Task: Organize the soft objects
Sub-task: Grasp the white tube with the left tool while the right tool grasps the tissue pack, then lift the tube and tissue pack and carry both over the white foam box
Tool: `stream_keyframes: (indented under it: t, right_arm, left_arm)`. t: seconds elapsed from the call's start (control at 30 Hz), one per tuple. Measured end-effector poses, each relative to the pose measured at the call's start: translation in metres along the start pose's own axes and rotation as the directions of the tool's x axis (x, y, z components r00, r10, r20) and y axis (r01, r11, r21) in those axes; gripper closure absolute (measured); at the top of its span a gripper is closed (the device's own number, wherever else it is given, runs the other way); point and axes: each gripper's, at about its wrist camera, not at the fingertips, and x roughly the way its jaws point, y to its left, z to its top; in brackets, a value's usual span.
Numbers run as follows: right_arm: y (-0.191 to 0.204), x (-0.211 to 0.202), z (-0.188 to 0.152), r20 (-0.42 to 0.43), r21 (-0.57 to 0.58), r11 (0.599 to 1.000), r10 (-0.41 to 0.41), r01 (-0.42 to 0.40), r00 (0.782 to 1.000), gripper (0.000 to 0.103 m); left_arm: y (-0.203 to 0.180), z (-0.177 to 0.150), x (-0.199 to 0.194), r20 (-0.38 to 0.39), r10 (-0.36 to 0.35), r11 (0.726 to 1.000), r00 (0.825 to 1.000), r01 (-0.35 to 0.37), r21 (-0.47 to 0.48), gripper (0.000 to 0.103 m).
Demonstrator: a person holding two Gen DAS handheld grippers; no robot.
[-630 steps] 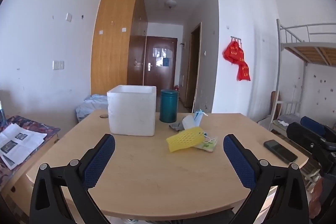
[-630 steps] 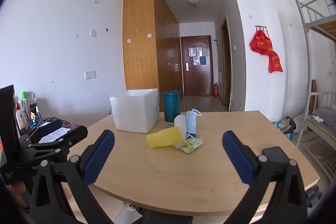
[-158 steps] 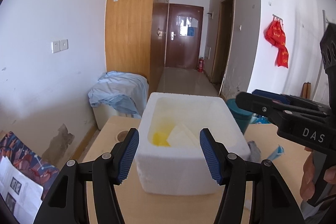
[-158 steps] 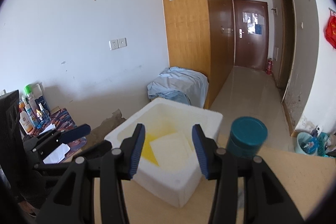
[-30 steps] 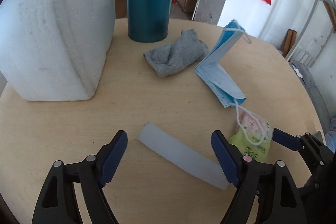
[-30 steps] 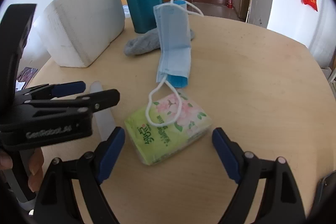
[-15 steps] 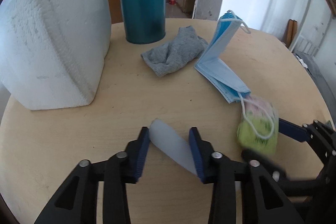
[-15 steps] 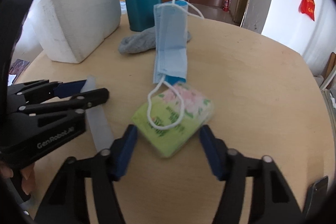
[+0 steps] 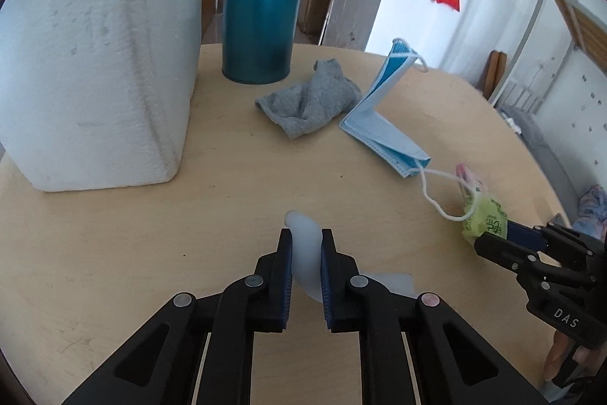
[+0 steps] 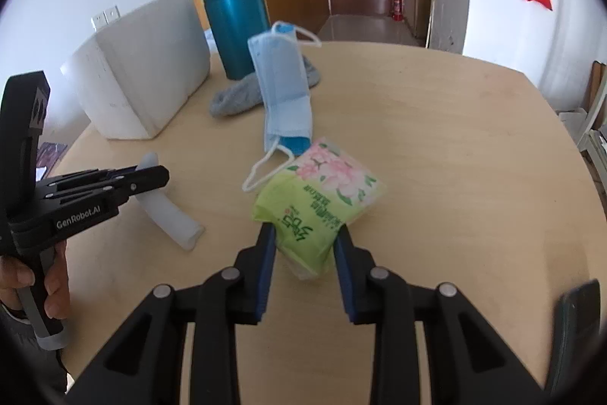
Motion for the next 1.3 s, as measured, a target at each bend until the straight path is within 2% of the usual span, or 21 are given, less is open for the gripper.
stream_keyframes:
  t: [0.2,0.4,0.63,0.8,1.3]
  right_arm:
    - [0.007,-0.019,-0.008,0.044,0.006,1.0,0.005,-0.006,0.999,0.068]
    - [0.01,-0.04,-0.01,0.094,0.016,1.0,0.011,-0.012,0.995,0.068]
    - [0.026,-0.056,-0.015,0.135,0.0,1.0,0.03,-0.031,0.99,0.068]
    - [0.035,-0.071,-0.023,0.156,-0.01,0.999,0.04,-0.039,0.987,0.068]
    - [0.065,-0.137,-0.063,0.259,-0.039,0.997,0.068,-0.06,0.963,0.068]
  left_arm:
    - [0.006,-0.005,-0.019,0.051,-0.052,0.998,0.997,0.052,-0.017,0.089]
    - [0.009,-0.012,-0.058,0.139,-0.042,0.999,0.989,0.044,-0.012,0.09]
    - [0.002,-0.02,-0.094,0.196,-0.023,1.0,0.98,0.02,0.016,0.089]
    - [-0.009,-0.035,-0.118,0.237,0.001,0.999,0.972,-0.011,0.041,0.089]
    - [-0.039,-0.095,-0.187,0.312,-0.014,0.994,0.95,-0.02,0.104,0.089]
